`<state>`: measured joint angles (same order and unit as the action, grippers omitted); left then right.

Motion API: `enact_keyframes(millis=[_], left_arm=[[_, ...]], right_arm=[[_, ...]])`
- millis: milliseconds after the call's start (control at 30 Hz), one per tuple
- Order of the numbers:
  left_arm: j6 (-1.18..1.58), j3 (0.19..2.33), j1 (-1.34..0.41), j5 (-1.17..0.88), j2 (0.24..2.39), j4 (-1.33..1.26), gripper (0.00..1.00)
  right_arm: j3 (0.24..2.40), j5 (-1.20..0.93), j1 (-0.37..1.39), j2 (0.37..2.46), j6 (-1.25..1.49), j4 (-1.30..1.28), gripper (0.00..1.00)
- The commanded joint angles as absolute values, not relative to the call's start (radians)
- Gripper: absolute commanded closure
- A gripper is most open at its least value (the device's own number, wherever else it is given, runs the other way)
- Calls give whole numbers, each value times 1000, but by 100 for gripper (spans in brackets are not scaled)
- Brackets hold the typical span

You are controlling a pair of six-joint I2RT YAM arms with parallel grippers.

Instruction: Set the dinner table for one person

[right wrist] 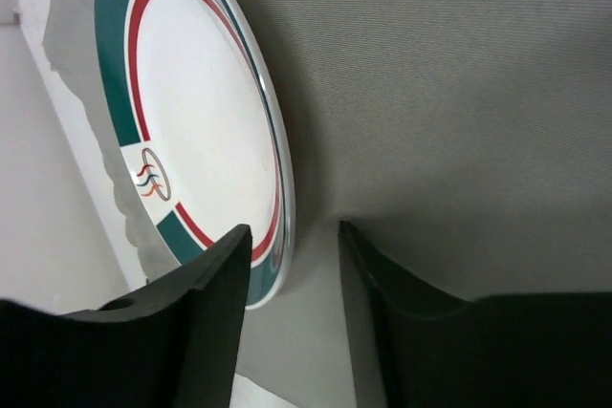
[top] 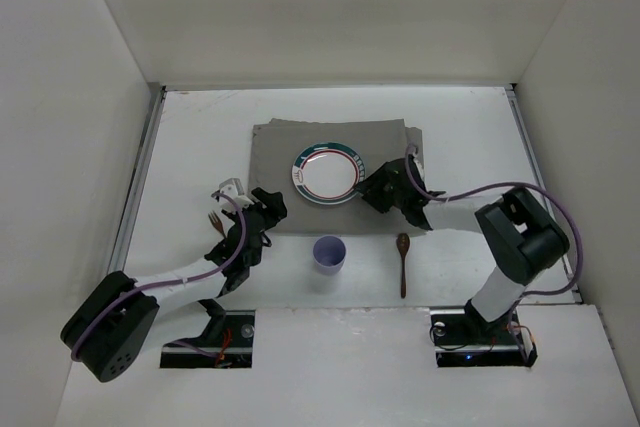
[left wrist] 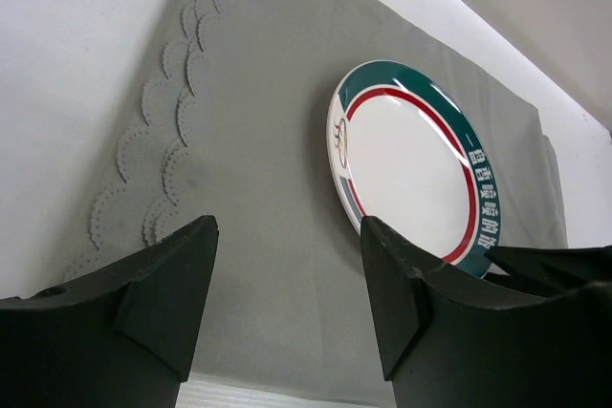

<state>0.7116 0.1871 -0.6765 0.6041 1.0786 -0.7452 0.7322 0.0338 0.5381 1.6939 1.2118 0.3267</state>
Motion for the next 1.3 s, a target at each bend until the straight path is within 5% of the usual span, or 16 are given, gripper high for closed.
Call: enact_keyframes(millis=[0, 167, 300, 367, 433, 500, 600, 700, 767, 1267], left_arm=[[719, 190, -673, 624, 1078, -802, 41], [721, 195, -679, 621, 1094, -801, 41], [723, 206, -685, 609, 1115, -801, 46], [712, 221, -689, 607, 1132, -801, 63], [700, 236, -700, 606, 1149, -785, 79], [693, 247, -714, 606, 1144, -758, 84], [690, 249, -722, 614, 1129, -752, 84], [692, 241, -719, 614, 1123, -753, 78], [693, 236, -720, 614, 1111, -753, 75], [703, 224, -714, 617, 1088, -749, 71]], right_arm=[[726, 109, 553, 1605, 1161, 252, 47], [649, 199, 582, 1407, 1051, 161, 37], [656, 226, 643, 1212, 858, 54, 39], [696, 215, 711, 1129, 728, -21, 52], [759, 204, 784, 1085, 643, -115, 80], [828, 204, 838, 1086, 598, -222, 89], [911, 219, 938, 1135, 545, -353, 81], [919, 224, 1030, 1166, 511, -347, 49], [908, 219, 1076, 1186, 503, -322, 38], [922, 367, 1150, 1289, 508, -342, 42]])
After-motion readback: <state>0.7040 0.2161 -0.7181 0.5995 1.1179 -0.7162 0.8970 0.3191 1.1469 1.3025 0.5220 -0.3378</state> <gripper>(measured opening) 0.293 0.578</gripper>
